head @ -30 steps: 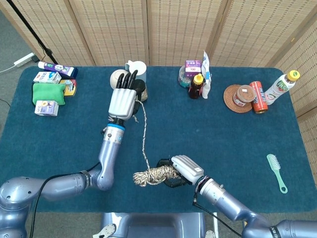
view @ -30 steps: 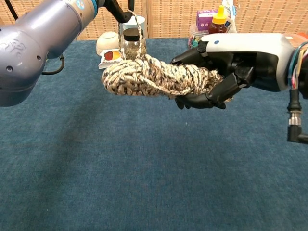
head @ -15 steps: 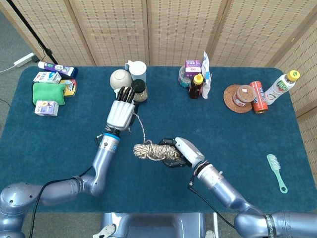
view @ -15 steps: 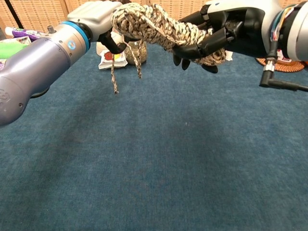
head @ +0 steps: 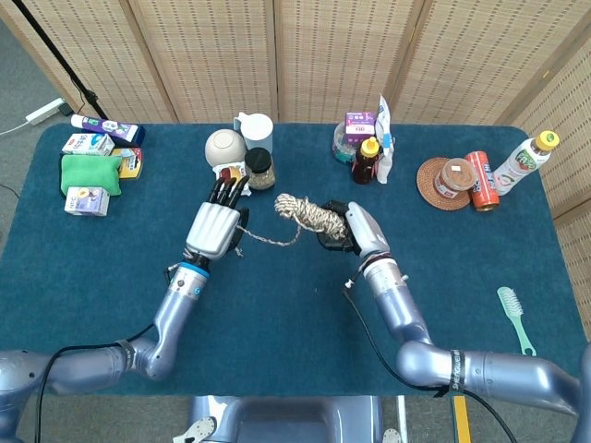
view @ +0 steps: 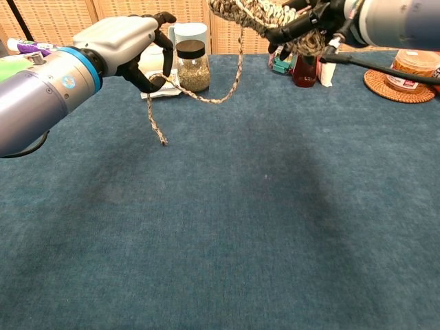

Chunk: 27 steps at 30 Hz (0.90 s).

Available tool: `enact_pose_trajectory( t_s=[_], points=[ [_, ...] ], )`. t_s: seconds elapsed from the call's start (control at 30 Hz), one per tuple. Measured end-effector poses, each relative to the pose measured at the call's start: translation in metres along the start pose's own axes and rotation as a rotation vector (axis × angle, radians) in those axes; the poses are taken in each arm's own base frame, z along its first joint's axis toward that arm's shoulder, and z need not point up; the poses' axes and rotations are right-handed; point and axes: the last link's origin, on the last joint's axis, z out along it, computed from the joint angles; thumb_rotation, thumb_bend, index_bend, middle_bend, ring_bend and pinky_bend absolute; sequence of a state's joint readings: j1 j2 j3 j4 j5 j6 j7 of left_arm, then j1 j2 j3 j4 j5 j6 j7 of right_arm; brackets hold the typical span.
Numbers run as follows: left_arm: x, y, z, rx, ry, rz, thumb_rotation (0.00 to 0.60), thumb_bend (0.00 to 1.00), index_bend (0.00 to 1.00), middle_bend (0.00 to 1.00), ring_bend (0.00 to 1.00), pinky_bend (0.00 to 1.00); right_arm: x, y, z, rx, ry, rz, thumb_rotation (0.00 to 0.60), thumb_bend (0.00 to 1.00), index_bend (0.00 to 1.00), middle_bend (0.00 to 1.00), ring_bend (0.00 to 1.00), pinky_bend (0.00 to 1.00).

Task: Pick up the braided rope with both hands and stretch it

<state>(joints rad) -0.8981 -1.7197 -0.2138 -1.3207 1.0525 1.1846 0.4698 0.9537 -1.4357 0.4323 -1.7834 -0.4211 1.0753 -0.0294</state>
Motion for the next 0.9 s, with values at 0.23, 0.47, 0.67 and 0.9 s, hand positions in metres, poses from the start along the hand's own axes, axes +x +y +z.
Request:
enact_pose_trajectory(
  t_s=[0.23,0.47,0.67,0.9],
  points=[
    [0.003,-0.012,-0.012,-0.010,-0.006,-0.034,0.600,0.40,0.65,0.00,0.00,0.00,0.010,0.014,0.024,-0.080,0.112,-0.010,0.600,1.00,0.71,0.56,0.51,0.74],
    [0.012,-0.017,-0.025,-0.046,-0.003,-0.035,0.600,0.40,0.65,0.00,0.00,0.00,0.023,0.038,0.045,-0.187,0.207,-0.013,0.600,1.00,0.71,0.56,0.51,0.74],
    [0.021,-0.014,-0.035,-0.078,0.007,-0.039,0.600,0.40,0.65,0.00,0.00,0.00,0.025,0.050,0.049,-0.225,0.214,-0.018,0.600,1.00,0.71,0.56,0.51,0.74],
    [0.035,-0.009,-0.041,-0.109,0.038,-0.048,0.600,0.39,0.65,0.00,0.00,0.00,0.025,0.058,0.047,-0.237,0.205,-0.033,0.600,1.00,0.71,0.56,0.51,0.74]
  ],
)
